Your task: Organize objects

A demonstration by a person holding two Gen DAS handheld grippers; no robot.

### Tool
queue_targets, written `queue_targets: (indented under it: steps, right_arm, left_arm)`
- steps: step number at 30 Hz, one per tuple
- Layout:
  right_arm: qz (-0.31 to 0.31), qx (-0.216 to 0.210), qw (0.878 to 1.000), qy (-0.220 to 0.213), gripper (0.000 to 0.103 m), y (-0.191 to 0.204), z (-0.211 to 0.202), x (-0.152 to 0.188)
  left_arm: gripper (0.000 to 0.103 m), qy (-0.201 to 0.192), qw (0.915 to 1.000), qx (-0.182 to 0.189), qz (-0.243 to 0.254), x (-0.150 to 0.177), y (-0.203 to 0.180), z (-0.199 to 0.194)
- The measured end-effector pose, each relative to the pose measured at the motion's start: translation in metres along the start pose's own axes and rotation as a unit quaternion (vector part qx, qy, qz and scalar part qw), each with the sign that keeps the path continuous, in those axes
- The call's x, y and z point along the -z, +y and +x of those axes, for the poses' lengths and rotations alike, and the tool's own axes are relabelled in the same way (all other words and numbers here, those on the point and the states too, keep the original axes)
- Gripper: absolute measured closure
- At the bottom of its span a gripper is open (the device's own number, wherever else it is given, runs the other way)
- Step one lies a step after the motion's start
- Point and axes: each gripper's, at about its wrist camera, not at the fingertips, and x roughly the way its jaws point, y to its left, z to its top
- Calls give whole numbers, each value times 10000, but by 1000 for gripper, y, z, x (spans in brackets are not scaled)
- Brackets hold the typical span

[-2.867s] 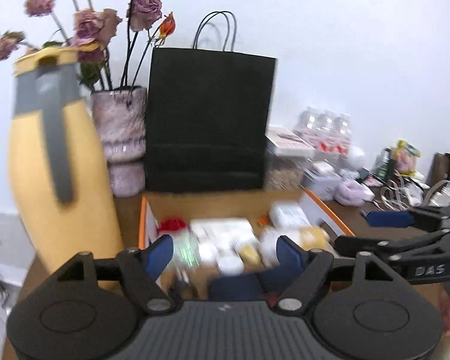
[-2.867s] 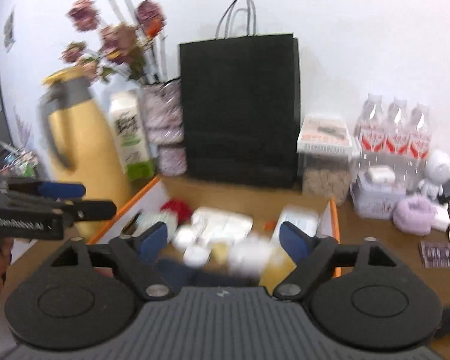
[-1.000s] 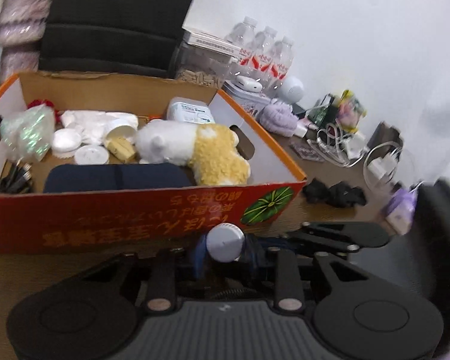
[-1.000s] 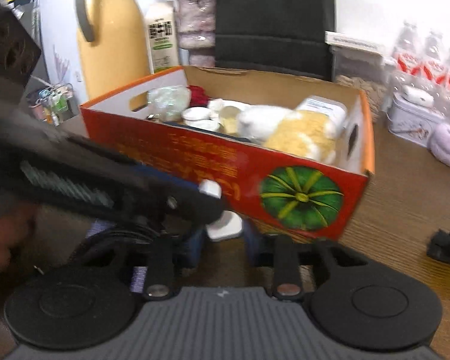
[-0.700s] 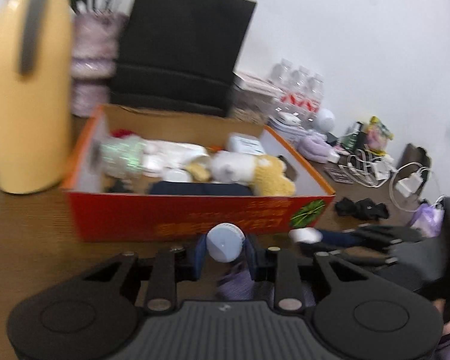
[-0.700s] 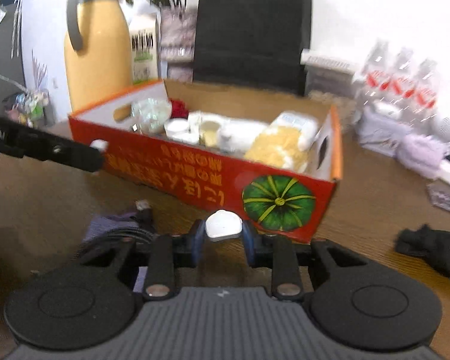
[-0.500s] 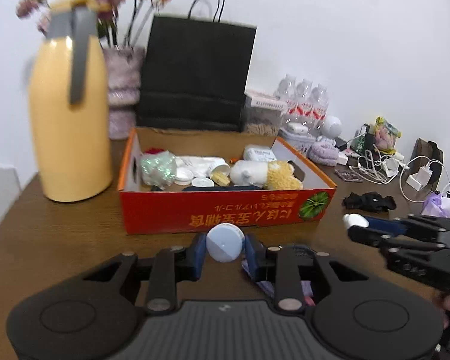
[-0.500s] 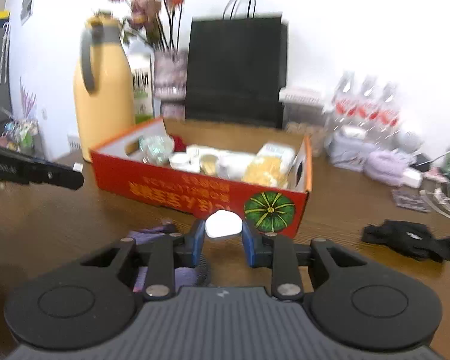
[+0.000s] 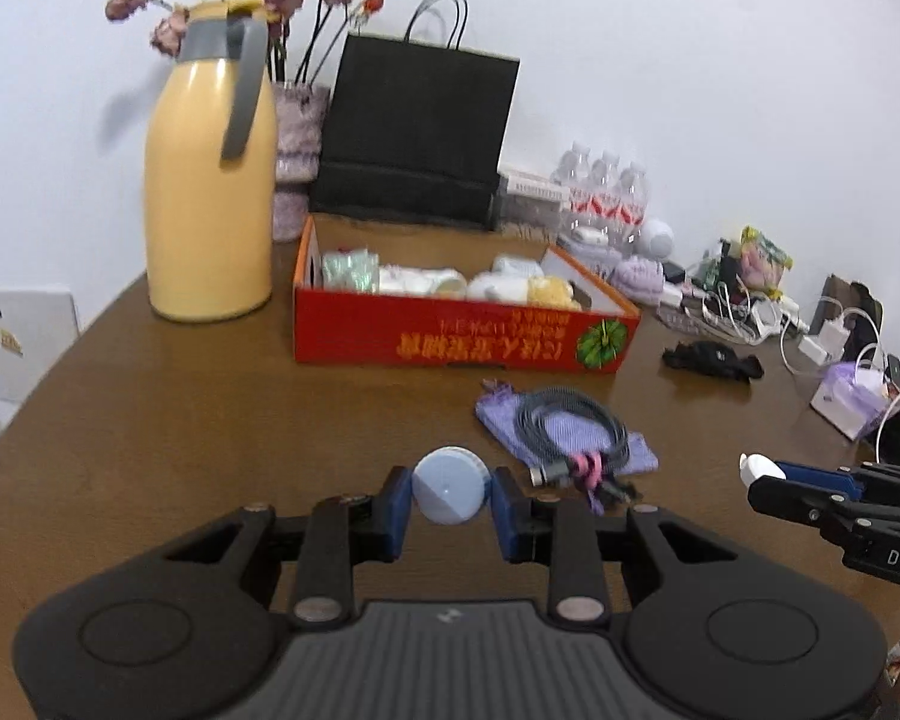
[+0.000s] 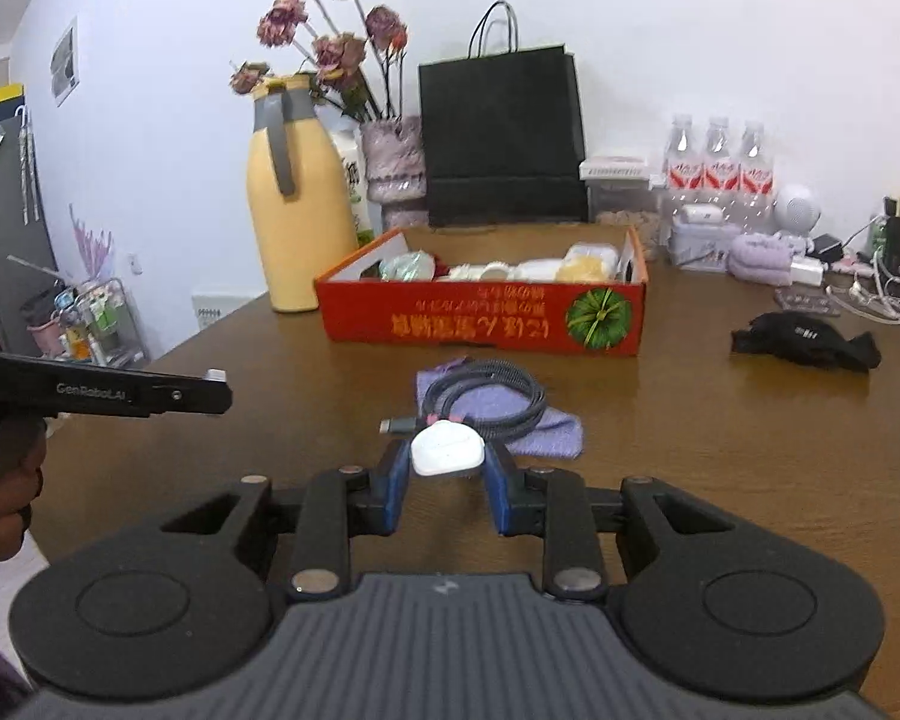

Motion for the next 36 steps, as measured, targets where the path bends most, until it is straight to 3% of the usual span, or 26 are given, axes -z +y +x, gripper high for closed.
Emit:
queue_targets:
  steps: [5,10,13,15,20,21,22,23,26,29,32,36]
  right_arm:
    - [-158,90,9996,-232,75,-10,23,-33]
    - [-230,-71,9989,-401,75,-44,94,-116]
    - [33,-319,9995,30,75,-70,174,-170]
    - [39,-186,9991,374,75,-80,229,-193]
    - [30,416,9943,979,74,-99,334,-197]
    - [67,436,9940,1006,74,-102,344,-194]
    - [98,426,9941,992,66,-105,351,-192]
    - [175,445,9943,955,56,-108,352,-190]
    - [275,414,9964,689,46,-112,341,-193]
    - [235,490,9965,637,37,-112,328,-204]
    - [174,474,9966,657,33,-109,313,-212]
    - [-71,480,9971,588,28,-92,275,-209]
  left_arm:
    - [76,-261,9994,238,11,-47,10,22]
    - [76,-388,9981,398,258,-142,18,93]
    - [76,12,9990,209,385,-192,20,169]
    - [76,213,9981,-111,567,-211,17,222]
    - [74,577,9976,-212,327,-226,27,315]
    - [67,595,9972,-358,272,-226,28,327]
    - [62,640,9964,-447,321,-226,29,335]
    - [55,701,9955,-522,378,-226,28,340]
    - [39,715,9958,-334,472,-226,28,337]
    - [37,666,9959,-400,473,-231,30,325]
    - [32,657,9965,-421,313,-237,34,305]
    - [29,553,9972,-498,105,-233,36,254]
